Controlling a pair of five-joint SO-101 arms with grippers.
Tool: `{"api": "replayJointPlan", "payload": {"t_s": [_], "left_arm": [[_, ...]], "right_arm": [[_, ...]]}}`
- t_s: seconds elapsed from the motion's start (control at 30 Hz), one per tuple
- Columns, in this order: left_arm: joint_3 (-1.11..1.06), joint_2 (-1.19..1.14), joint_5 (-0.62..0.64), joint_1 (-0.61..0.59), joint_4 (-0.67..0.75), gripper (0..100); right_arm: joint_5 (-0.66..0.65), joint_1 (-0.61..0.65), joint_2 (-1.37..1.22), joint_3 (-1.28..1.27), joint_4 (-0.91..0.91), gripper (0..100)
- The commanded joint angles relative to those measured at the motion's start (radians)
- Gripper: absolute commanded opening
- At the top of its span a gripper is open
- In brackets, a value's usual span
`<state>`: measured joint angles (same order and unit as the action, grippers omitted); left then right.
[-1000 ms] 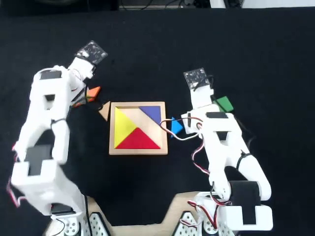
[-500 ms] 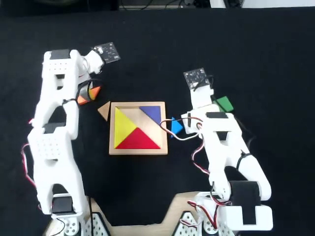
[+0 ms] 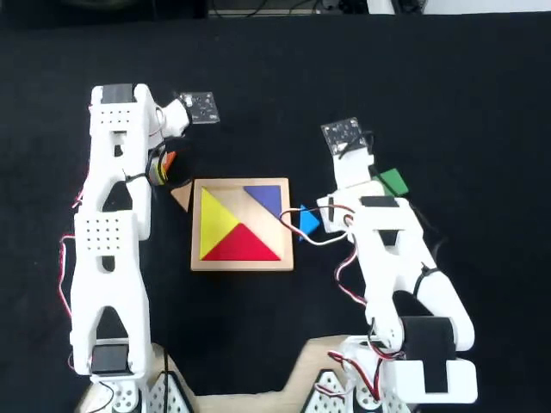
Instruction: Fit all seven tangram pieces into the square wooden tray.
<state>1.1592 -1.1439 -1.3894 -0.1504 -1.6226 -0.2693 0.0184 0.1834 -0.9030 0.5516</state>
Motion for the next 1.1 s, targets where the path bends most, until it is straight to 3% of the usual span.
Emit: {"api": "replayJointPlan", "payload": {"t_s": [0.0,0.27,0.43,0.53,0.77,0.9,1.07], "left_arm": [[0.137,-0.074,-0.037,-0.036,-0.137,9],[0.096,-0.077,-0.012,-0.065,-0.140,7],[0.024,0.107,0.069,-0.056,-0.140,3],[-0.136,0.287,0.100,-0.047,-0.140,3],[-0.731,0.822,0.132,0.028,-0.138,3],[-0.980,1.132,0.381,0.156,-0.135,3],[-1.138,1.376,0.819,0.334,-0.078,3]], "right_arm": [[-0.002,-0.015,-0.001,0.038,-0.015,1.1],[-0.003,-0.015,-0.001,0.038,-0.017,1.1],[-0.003,-0.015,-0.001,0.038,-0.018,1.1],[-0.003,-0.015,-0.001,0.038,-0.018,1.1],[-0.002,-0.015,-0.001,0.038,-0.018,1.1],[0.003,-0.021,0.004,0.038,-0.014,1.1],[0.005,-0.081,0.008,0.045,-0.012,1.1]]}}
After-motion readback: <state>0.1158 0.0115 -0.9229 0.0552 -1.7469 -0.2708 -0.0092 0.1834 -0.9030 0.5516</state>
